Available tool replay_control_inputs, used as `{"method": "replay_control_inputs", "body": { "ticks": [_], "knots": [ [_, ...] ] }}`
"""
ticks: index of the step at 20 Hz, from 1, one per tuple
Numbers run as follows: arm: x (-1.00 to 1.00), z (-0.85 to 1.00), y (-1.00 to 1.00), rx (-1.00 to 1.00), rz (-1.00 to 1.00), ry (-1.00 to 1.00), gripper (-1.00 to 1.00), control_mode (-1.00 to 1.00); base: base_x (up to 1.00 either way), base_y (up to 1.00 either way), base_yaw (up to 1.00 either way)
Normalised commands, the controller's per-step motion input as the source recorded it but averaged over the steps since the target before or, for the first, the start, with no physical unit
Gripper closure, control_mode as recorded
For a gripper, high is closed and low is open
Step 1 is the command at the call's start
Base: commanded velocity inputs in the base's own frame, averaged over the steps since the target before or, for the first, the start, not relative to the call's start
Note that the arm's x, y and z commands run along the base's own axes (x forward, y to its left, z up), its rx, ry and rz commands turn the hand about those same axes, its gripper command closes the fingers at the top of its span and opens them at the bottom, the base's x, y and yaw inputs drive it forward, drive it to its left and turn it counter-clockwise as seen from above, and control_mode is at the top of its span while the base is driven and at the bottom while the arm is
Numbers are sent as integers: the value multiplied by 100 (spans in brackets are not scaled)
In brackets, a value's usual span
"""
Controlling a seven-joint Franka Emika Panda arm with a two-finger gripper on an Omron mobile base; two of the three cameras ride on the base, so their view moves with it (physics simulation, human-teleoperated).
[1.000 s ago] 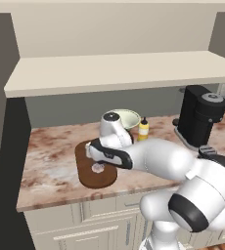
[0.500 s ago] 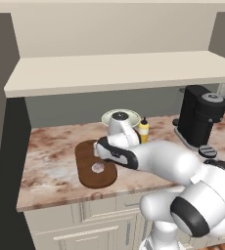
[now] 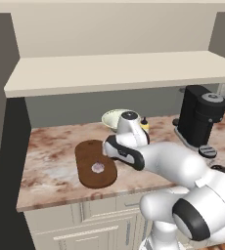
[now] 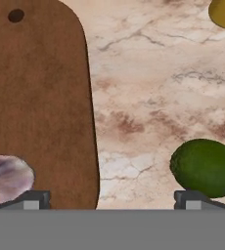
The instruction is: Open the cabinet. Place the bowl and condiment on the counter. Then place the lime and garlic on the cutting board.
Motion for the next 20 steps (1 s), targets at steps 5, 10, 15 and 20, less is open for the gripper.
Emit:
{"method": "replay_control_inputs", "body": {
  "ticks": [5,10,15,20],
  "knots": [
    [0,0,-33,0,-2,0,-100,-100,0,0,0],
    [0,0,-31,0,-1,0,-100,-100,0,0,0],
    [0,-1,-29,0,-1,0,-100,-100,0,0,0],
    [0,-3,-27,0,0,0,-100,-100,0,0,0]
  ]
}}
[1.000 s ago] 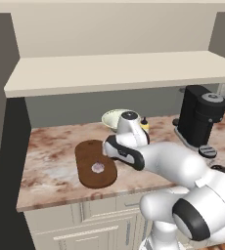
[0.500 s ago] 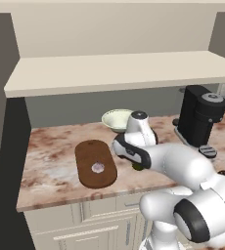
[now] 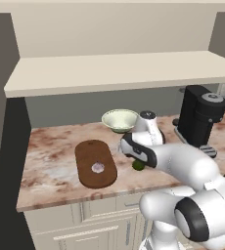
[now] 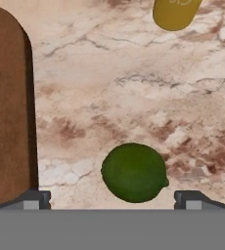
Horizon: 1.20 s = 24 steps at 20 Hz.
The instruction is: Open the cabinet. Place the bowl and condiment on the counter. Then place the lime and garlic on the cutting board.
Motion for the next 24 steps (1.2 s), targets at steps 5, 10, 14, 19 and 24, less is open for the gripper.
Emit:
{"method": "replay_control_inputs", "body": {
  "ticks": [5,10,14,19,24],
  "knots": [
    [0,-11,-17,0,0,0,-100,-100,0,0,0],
    [0,-21,-1,0,0,2,-100,-100,0,0,0],
    [0,-18,0,0,0,1,-100,-100,0,0,0],
    [0,-8,-7,0,0,0,-100,-100,0,0,0],
    [0,-11,-7,0,0,0,-100,-100,0,0,0]
  ]
}}
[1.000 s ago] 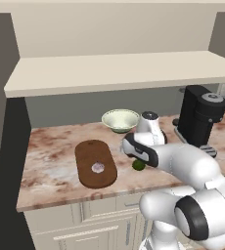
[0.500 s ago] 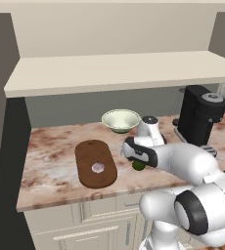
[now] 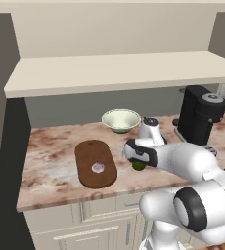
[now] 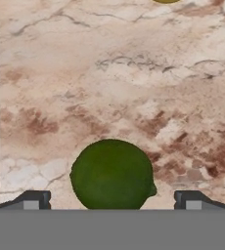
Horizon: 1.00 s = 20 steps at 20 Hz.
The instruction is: Open the cabinet. Place the bowl and condiment on the counter. Then place the lime and garlic on the cutting board.
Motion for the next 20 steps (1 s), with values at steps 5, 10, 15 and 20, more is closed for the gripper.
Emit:
{"method": "replay_control_inputs", "body": {
  "ticks": [5,10,15,20],
  "knots": [
    [0,-13,-3,0,0,0,-100,-100,0,0,0],
    [2,-10,0,0,0,0,-100,-100,0,0,0],
    [3,-6,0,0,0,0,-100,-100,0,0,0],
    [0,-7,0,0,0,0,-100,-100,0,0,0]
  ]
}}
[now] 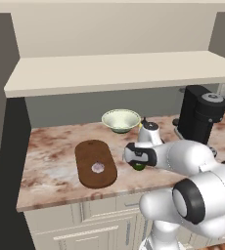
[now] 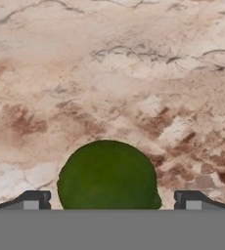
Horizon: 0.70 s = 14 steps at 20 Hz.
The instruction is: Open the cabinet. Place the bowl and condiment on the counter. Then place the lime and garlic on the cutting board.
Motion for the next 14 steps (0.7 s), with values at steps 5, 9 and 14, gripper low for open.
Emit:
{"method": "replay_control_inputs", "body": {
  "ticks": [5,9,14],
  "knots": [
    [0,-12,0,0,0,0,-100,-100,0,0,0],
    [0,-12,0,0,0,0,-100,-100,0,0,0],
    [6,-11,0,0,0,0,100,-100,0,0,0]
  ]
}}
